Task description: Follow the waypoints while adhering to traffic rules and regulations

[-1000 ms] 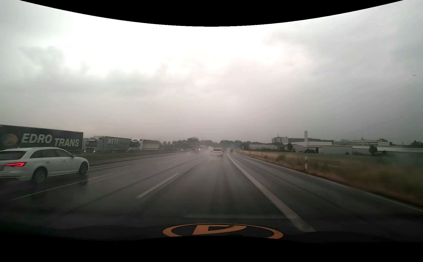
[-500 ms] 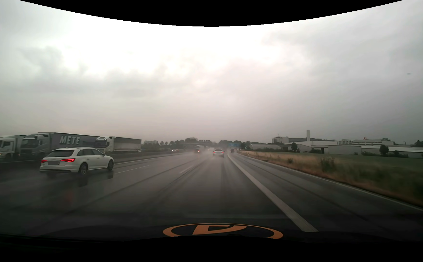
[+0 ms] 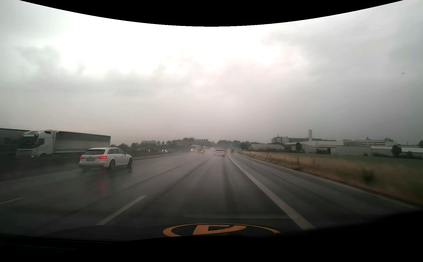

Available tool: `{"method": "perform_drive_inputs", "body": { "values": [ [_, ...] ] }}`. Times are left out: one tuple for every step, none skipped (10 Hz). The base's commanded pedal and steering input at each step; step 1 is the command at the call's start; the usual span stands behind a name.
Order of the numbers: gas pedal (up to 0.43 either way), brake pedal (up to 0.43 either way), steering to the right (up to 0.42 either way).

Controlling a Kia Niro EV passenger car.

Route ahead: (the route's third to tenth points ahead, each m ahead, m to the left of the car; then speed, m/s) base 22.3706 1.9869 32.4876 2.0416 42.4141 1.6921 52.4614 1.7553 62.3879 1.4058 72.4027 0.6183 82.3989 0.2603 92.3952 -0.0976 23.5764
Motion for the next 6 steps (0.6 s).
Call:
{"method": "perform_drive_inputs", "body": {
  "values": [
    [0.059, 0.000, 0.004],
    [0.059, 0.000, 0.004],
    [0.059, 0.000, 0.004],
    [0.059, 0.000, 0.004],
    [0.067, 0.000, 0.004],
    [0.067, 0.000, 0.003]
  ]
}}
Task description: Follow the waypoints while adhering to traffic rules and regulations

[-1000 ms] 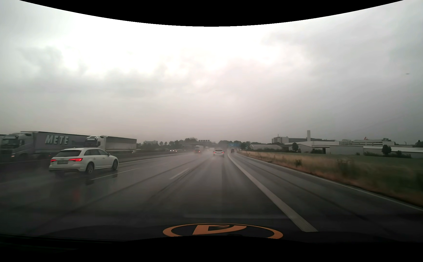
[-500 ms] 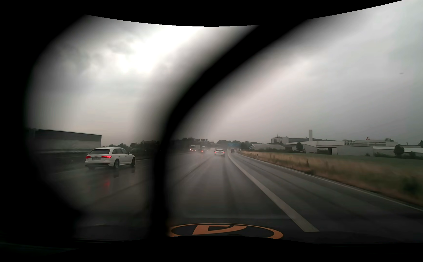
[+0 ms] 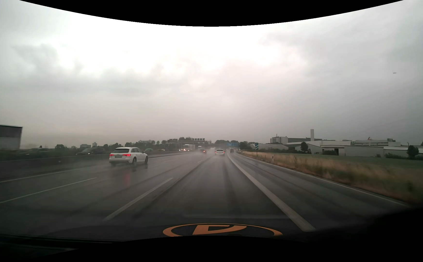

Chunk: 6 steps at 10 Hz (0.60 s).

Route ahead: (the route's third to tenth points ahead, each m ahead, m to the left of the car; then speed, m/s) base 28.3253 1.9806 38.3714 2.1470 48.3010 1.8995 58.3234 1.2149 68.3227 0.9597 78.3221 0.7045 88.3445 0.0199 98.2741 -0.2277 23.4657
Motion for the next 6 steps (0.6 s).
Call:
{"method": "perform_drive_inputs", "body": {
  "values": [
    [0.079, 0.000, 0.003],
    [0.079, 0.000, 0.003],
    [0.079, 0.000, 0.003],
    [0.087, 0.000, 0.004],
    [0.087, 0.000, 0.003],
    [0.087, 0.000, 0.003]
  ]
}}
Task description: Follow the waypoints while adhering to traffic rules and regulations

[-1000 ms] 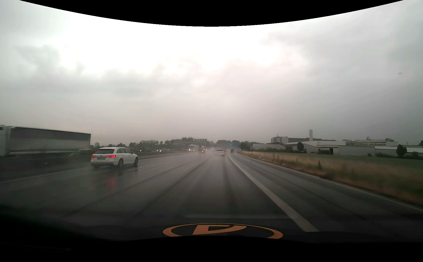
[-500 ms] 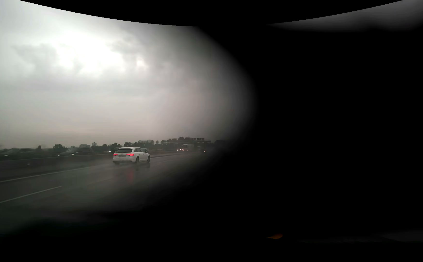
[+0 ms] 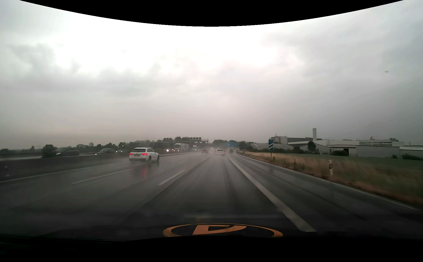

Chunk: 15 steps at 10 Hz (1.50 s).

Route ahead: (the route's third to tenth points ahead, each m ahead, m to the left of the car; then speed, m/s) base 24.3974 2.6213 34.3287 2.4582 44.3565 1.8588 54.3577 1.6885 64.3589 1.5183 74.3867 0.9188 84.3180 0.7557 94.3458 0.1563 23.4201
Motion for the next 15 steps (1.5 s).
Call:
{"method": "perform_drive_inputs", "body": {
  "values": [
    [0.087, 0.000, 0.003],
    [0.087, 0.000, 0.003],
    [0.087, 0.000, 0.003],
    [0.087, 0.000, 0.003],
    [0.087, 0.000, 0.003],
    [0.087, 0.000, 0.003],
    [0.087, 0.000, 0.003],
    [0.087, 0.000, 0.003],
    [0.087, 0.000, 0.003],
    [0.087, 0.000, 0.001],
    [0.087, 0.000, 0.000],
    [0.079, 0.000, 0.000],
    [0.079, 0.000, 0.000],
    [0.079, 0.000, 0.000],
    [0.079, 0.000, 0.000]
  ]
}}
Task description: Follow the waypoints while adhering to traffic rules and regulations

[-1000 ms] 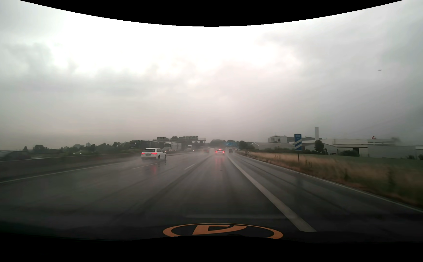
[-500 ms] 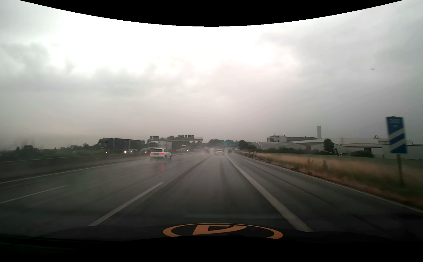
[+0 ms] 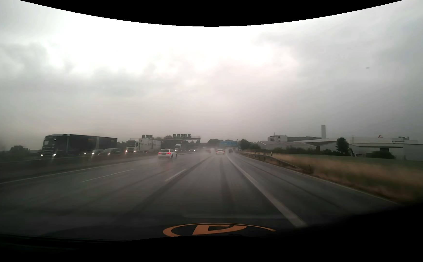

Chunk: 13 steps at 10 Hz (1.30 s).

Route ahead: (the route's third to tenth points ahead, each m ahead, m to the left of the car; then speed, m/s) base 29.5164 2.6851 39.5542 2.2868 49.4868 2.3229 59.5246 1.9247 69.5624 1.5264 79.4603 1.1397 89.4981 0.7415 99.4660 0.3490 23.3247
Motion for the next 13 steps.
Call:
{"method": "perform_drive_inputs", "body": {
  "values": [
    [0.079, 0.000, 0.001],
    [0.079, 0.000, 0.001],
    [0.079, 0.000, 0.001],
    [0.079, 0.000, 0.001],
    [0.079, 0.000, 0.002],
    [0.087, 0.000, 0.002],
    [0.087, 0.000, 0.002],
    [0.098, 0.000, 0.002],
    [0.098, 0.000, 0.002],
    [0.110, 0.000, 0.002],
    [0.110, 0.000, 0.002],
    [0.110, 0.000, 0.002],
    [0.118, 0.000, 0.002]
  ]
}}
